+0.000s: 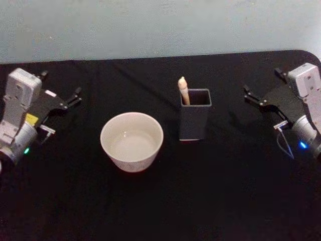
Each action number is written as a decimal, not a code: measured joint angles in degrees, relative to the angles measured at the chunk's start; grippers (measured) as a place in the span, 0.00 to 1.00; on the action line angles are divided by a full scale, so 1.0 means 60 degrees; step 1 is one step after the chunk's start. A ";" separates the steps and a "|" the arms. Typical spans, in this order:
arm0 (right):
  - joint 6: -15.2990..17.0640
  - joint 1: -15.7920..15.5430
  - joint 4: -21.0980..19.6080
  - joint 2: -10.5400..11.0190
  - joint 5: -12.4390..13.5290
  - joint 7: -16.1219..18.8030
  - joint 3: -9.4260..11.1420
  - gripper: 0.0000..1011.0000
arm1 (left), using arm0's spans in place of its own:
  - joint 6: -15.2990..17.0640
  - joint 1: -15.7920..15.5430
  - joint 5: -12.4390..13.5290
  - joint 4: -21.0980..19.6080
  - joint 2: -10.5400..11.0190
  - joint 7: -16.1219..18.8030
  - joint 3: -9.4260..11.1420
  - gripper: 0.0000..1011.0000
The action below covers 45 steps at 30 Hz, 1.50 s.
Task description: Pick up the stirring spoon with one hand, stir inside the cup, then place it back in its original position.
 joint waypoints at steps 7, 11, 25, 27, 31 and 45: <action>0.0000 0.0000 0.0000 0.0000 0.0000 0.0000 0.0000 0.99 | 0.0000 0.0000 0.0000 0.0001 0.0000 0.0000 0.0000 0.99; 0.0000 0.0000 0.0000 0.0000 0.0000 0.0000 0.0000 0.99 | 0.0000 0.0000 0.0000 0.0001 0.0000 0.0000 0.0000 0.99; 0.0053 -0.0130 -0.0282 0.0059 0.0135 0.0310 0.0158 0.99 | 0.0000 -0.0001 0.0000 0.0000 0.0000 0.0000 0.0000 0.99; 0.0189 -0.0228 -0.0541 0.0127 0.0328 0.0538 0.0278 0.99 | 0.0000 0.0000 0.0000 0.0001 0.0000 0.0000 0.0000 0.99; 0.0485 -0.0371 -0.0970 0.0235 0.0725 0.0909 0.0462 0.99 | 0.0000 -0.0001 0.0000 0.0000 0.0000 0.0000 0.0000 0.99; 0.2218 -0.0610 -0.2597 0.0587 0.2450 0.2810 0.1042 0.99 | 0.0000 0.0000 0.0000 0.0001 0.0000 0.0000 0.0000 0.99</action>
